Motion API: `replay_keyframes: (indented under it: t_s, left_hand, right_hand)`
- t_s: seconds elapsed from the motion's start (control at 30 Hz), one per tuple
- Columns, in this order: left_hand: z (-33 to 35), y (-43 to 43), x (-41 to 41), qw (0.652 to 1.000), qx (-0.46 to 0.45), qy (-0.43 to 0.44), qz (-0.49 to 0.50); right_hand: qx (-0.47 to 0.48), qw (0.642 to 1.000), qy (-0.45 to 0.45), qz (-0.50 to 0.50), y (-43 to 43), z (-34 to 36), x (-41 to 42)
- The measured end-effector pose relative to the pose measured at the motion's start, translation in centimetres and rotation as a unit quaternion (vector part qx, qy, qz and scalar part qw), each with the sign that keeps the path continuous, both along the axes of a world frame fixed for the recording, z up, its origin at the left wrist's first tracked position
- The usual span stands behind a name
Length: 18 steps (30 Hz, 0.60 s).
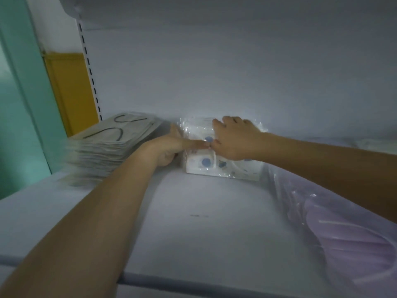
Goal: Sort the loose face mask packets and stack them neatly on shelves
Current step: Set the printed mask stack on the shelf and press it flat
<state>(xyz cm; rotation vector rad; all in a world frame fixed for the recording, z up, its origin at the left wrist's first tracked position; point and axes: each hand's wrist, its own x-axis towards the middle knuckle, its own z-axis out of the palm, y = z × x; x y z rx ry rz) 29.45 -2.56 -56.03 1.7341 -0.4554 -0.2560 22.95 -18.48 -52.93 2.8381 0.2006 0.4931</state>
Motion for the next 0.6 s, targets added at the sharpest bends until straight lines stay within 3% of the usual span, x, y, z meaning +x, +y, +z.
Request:
replay_keyframes:
  t_s: [0.13,0.4,0.6]
  left_hand:
    - [-0.7,-0.4,0.0,0.998,-0.056,-0.009,-0.018]
    - [-1.5,-1.1,1.2,0.998,-0.053,-0.033,0.018]
    - [-1.4,-1.5,1.2,0.994,-0.105,-0.021,0.021]
  right_hand:
    - [0.082,0.994,0.034,0.056,-0.7,-0.4,0.3]
    - [0.110,0.989,0.074,0.067,-4.0,-0.1,1.2]
    - [0.139,0.984,0.067,0.084,-4.5,-0.6,1.8]
